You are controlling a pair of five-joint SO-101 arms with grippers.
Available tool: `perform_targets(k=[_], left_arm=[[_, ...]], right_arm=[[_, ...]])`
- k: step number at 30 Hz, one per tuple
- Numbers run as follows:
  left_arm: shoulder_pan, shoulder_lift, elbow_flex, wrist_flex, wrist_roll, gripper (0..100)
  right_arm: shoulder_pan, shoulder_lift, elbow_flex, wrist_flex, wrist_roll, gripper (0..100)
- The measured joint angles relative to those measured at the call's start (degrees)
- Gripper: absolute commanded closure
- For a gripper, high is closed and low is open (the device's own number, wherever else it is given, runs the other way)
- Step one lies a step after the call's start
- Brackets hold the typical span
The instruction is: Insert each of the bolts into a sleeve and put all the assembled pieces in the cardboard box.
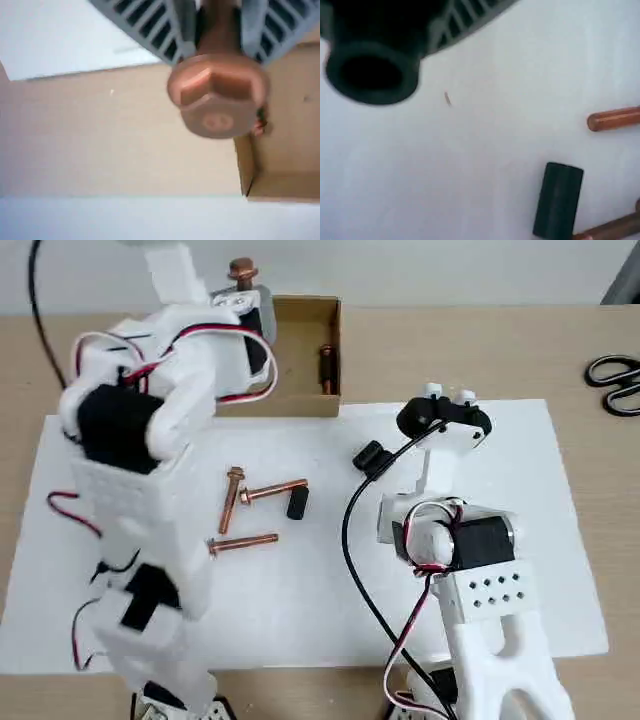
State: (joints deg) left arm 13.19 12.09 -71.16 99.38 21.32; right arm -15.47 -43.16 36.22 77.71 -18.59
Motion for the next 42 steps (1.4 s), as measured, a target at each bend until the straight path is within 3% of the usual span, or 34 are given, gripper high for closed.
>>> perform_targets(k=[14,24,29,36,42], left_arm=[[0.0,-28.4,37.2,0.0,0.4,99],[0.1,-53.3,64.0,-0.7,2.7,99],[0.1,-63.4,81.8,-9.2,8.2,99],[0.9,-78.2,102.5,-26.4,12.8,99],[5.3,-90.8,111.5,-29.0,17.5,99]], right_arm=[[-12.9,-0.4,-4.5,0.0,-0.4,99.5],[-18.5,-18.5,-3.0,0.0,-0.4,99.5],[-18.9,-27.8,6.0,-1.3,-0.4,99.5],[-24.3,-43.0,20.7,-12.3,4.7,99.5],[-28.8,-57.2,33.1,-16.8,11.7,99.5]])
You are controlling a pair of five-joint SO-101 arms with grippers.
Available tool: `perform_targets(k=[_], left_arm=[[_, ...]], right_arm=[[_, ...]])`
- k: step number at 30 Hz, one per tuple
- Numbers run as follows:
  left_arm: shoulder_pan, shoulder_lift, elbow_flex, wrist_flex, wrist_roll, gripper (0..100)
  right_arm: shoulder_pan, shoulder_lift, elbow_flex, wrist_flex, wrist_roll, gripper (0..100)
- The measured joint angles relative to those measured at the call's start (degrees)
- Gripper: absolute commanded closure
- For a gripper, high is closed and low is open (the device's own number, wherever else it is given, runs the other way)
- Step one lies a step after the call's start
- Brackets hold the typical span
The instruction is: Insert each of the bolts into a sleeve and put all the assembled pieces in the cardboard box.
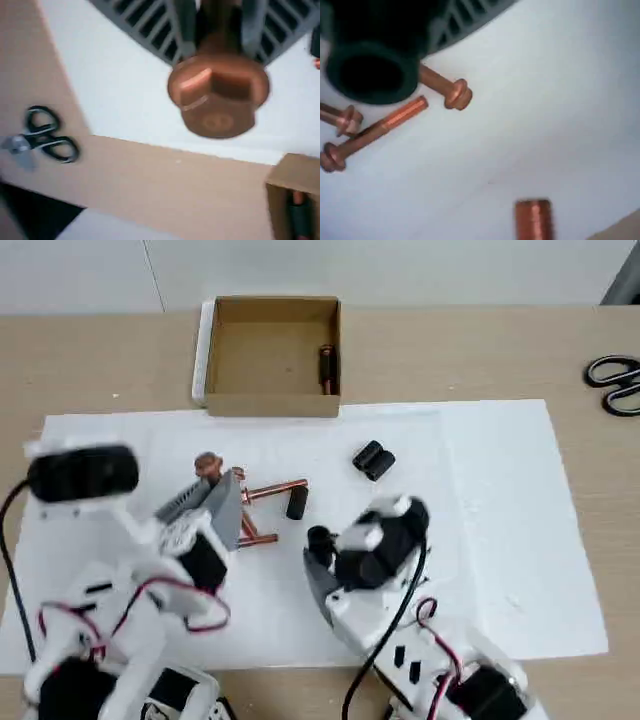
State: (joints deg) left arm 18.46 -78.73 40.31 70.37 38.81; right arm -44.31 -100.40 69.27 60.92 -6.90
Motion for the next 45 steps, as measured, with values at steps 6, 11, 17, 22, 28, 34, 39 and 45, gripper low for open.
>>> perform_targets(k=[6,11,17,22,28,34,39,45], left_arm=[[3.3,-7.5,6.8,-0.1,1.1,99],[6.5,-9.9,7.5,-0.9,3.8,99],[7.2,-9.8,7.5,-1.7,4.0,99],[9.8,-9.8,7.6,-1.7,4.0,99],[11.3,-10.0,9.2,-1.7,3.5,99],[11.3,-10.0,9.7,-1.7,0.6,99],[11.3,-9.8,9.7,-3.3,-1.8,99],[8.8,-9.8,9.7,-6.9,-6.6,99]], right_arm=[[-1.6,-2.3,3.1,-2.5,3.3,99.5],[-6.8,-2.3,4.5,-3.0,5.5,99.5],[-9.3,-2.6,4.7,-3.1,6.1,99.5],[-9.3,-2.6,4.7,-2.9,6.1,99.5],[-9.3,-2.6,4.7,-2.9,6.1,99.5],[-9.4,-2.5,4.7,-2.7,6.1,99.5],[-9.4,-2.5,4.7,-2.7,6.1,99.5],[-9.4,-2.6,4.7,-2.5,6.1,99.5]])
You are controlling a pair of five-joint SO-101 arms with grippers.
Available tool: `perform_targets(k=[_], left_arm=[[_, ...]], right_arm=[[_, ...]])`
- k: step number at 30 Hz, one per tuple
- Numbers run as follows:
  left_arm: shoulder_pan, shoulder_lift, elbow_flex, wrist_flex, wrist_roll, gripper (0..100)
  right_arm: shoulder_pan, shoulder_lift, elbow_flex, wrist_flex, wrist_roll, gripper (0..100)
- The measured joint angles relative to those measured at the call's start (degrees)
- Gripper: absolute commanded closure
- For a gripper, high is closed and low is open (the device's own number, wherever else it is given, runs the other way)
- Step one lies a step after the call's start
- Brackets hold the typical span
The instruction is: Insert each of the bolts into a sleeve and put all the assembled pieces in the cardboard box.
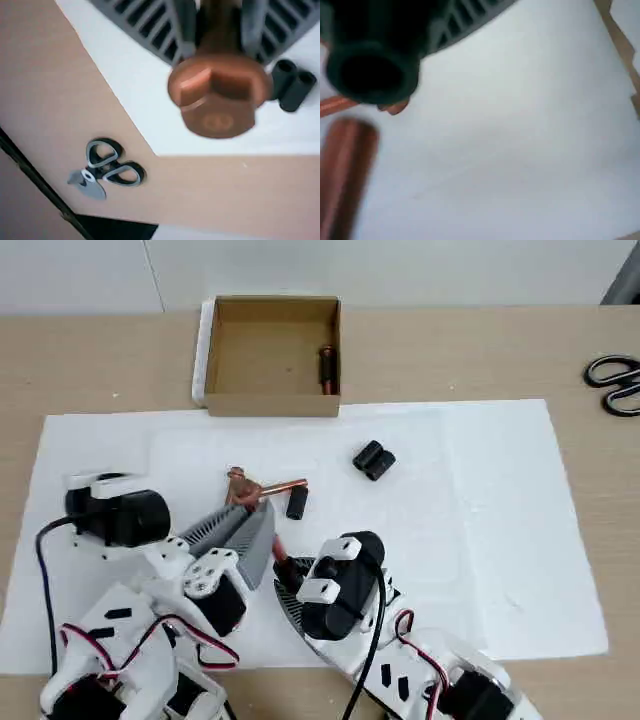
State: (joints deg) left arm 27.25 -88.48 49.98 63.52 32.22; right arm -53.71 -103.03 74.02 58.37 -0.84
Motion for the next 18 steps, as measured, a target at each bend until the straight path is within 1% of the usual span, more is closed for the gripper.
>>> perform_targets(k=[3,15,18], left_arm=[[-0.4,0.0,0.0,-1.0,-1.3,99],[-0.4,0.0,1.7,-1.1,-1.3,99],[1.8,-0.3,2.7,-1.1,-0.6,99]], right_arm=[[0.0,0.0,0.0,1.4,0.0,99.5],[0.0,0.1,0.0,0.3,0.0,99.5],[0.0,0.1,0.0,-0.4,0.0,99.6]])
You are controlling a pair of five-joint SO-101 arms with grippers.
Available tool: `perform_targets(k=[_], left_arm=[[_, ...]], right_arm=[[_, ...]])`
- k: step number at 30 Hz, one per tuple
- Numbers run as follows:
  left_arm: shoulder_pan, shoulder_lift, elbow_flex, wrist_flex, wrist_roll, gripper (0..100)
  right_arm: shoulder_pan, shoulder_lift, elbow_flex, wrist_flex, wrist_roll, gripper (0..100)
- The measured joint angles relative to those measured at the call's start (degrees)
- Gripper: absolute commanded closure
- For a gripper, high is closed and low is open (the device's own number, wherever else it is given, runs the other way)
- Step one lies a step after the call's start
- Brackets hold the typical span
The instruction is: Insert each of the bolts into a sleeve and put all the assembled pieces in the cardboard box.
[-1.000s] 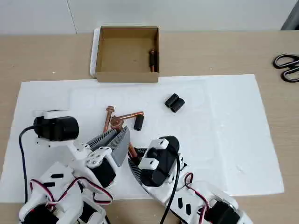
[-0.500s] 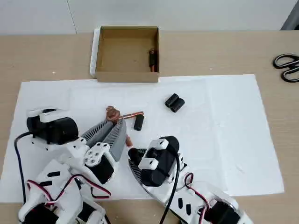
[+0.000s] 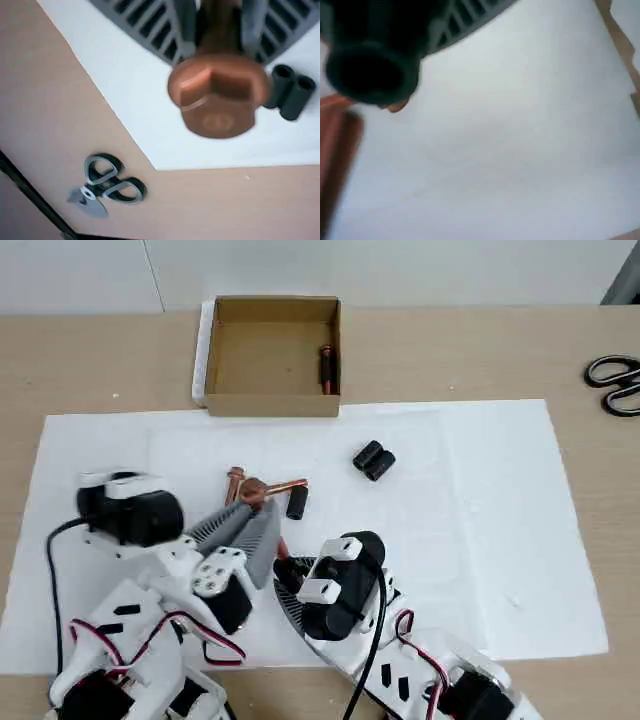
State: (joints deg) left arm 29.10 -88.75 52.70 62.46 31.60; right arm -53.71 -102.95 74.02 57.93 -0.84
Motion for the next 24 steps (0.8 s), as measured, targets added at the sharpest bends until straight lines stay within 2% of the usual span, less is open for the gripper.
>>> perform_targets(k=[24], left_arm=[[1.0,0.0,4.0,-0.2,0.9,99]], right_arm=[[0.0,0.0,0.0,5.2,0.0,99.6]])
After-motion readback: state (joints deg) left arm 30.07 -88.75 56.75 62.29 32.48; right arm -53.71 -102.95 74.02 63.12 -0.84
